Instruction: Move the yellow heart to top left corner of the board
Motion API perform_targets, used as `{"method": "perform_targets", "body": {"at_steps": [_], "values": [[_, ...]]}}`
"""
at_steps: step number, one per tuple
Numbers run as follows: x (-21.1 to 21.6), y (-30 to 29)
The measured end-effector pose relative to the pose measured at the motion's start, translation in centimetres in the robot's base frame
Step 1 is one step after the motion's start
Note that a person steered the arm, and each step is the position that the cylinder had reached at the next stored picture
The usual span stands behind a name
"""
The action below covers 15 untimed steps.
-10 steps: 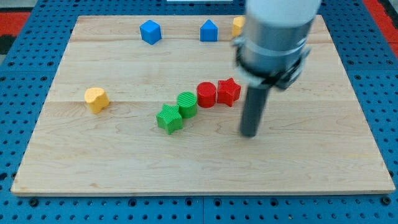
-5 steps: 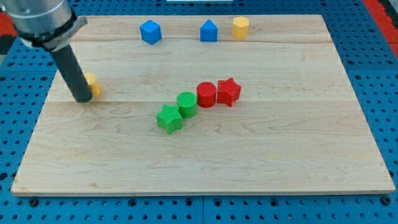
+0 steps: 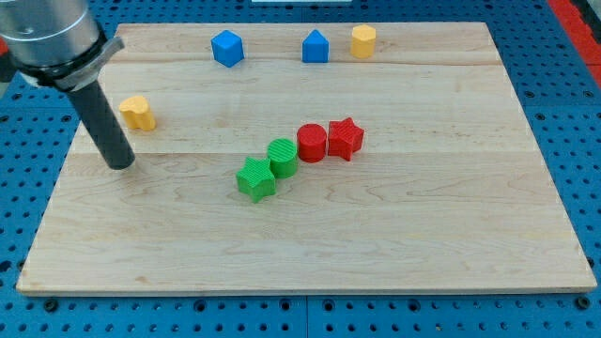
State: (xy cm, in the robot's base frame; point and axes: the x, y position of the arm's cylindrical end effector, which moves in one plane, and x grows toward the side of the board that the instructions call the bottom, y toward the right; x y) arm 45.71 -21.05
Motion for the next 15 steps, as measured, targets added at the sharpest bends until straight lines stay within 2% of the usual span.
{"method": "perform_targets", "body": {"at_steps": [2,3,4,5,6,7,9,10,12,13,14,15], "values": [[-2.8,3.2],[-6.5,2.5],[-6.8,2.5],[-5.7,0.1],[-9.3,-1.2],[-10.8,-1.2],[-12.0,-1.4],[-11.2,-4.5],[-12.0,0.3],[-15.3,-1.1],[-11.6,-2.1],[-16.7,-5.8]]}}
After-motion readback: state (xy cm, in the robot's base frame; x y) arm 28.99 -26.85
